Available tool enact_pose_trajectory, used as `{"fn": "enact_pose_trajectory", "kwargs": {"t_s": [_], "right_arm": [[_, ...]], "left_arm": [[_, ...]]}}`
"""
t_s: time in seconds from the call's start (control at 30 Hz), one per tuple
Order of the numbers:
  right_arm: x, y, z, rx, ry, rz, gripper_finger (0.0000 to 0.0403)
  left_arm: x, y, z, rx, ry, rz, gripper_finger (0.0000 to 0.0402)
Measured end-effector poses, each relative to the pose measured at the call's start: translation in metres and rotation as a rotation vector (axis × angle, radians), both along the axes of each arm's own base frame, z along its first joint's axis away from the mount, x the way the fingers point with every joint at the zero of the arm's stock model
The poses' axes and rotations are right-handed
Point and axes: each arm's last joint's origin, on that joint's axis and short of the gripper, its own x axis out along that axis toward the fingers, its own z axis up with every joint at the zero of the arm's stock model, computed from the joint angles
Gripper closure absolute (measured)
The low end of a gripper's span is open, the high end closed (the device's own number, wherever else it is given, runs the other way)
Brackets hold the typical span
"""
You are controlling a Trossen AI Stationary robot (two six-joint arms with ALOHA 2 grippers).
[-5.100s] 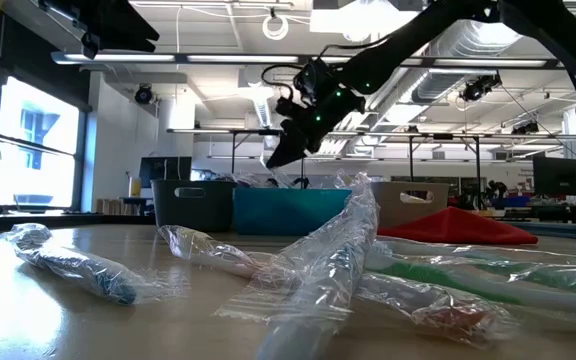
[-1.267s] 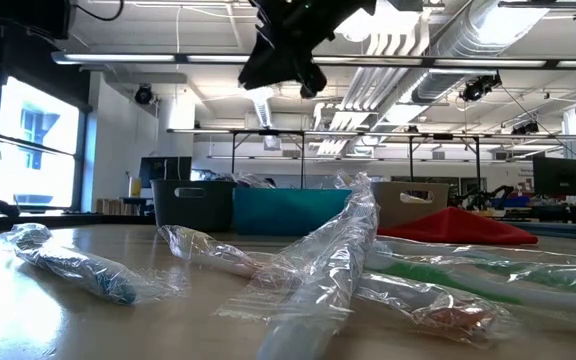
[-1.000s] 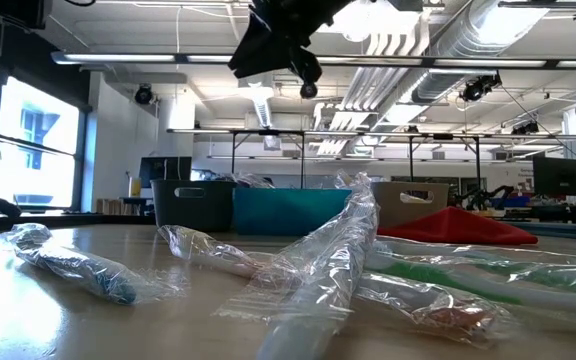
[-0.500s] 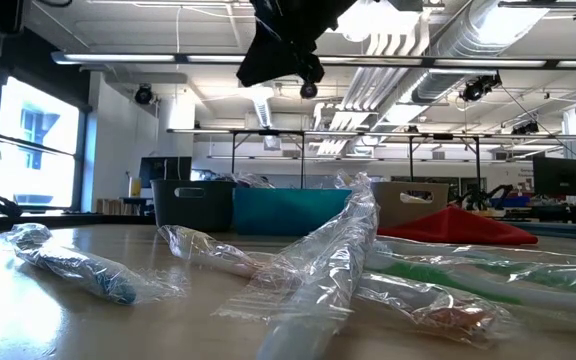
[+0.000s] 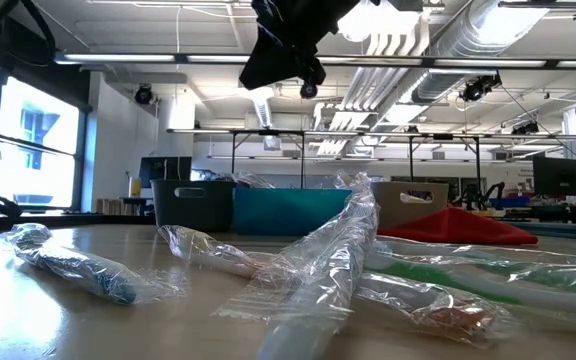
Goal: Pick & Place Toothbrushes
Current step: Put the left orange toothbrush into the white bin
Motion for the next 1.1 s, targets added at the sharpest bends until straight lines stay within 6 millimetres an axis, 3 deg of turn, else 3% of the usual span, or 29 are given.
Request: {"fn": "enact_pose_trajectory", "kwargs": {"t_s": [0.17, 0.53, 0.8, 1.1], "right_arm": [[0.0, 0.001, 0.0, 0.001, 0.001, 0.003, 0.0337], [0.0, 0.001, 0.0, -0.012, 0.002, 0.015, 0.0337], [0.0, 0.001, 0.0, -0.02, 0.003, 0.021, 0.0337], [0.0, 0.0, 0.0, -0.04, 0.005, 0.036, 0.0337]], "left_arm": [[0.0, -0.014, -0.007, -0.03, 0.004, -0.041, 0.0258], [-0.029, -0.037, -0.009, -0.095, 0.115, 0.038, 0.0258], [-0.034, -0.04, -0.009, -0.127, 0.167, 0.128, 0.0258], [-0.032, -0.038, -0.009, -0.091, 0.111, 0.167, 0.0258]]}}
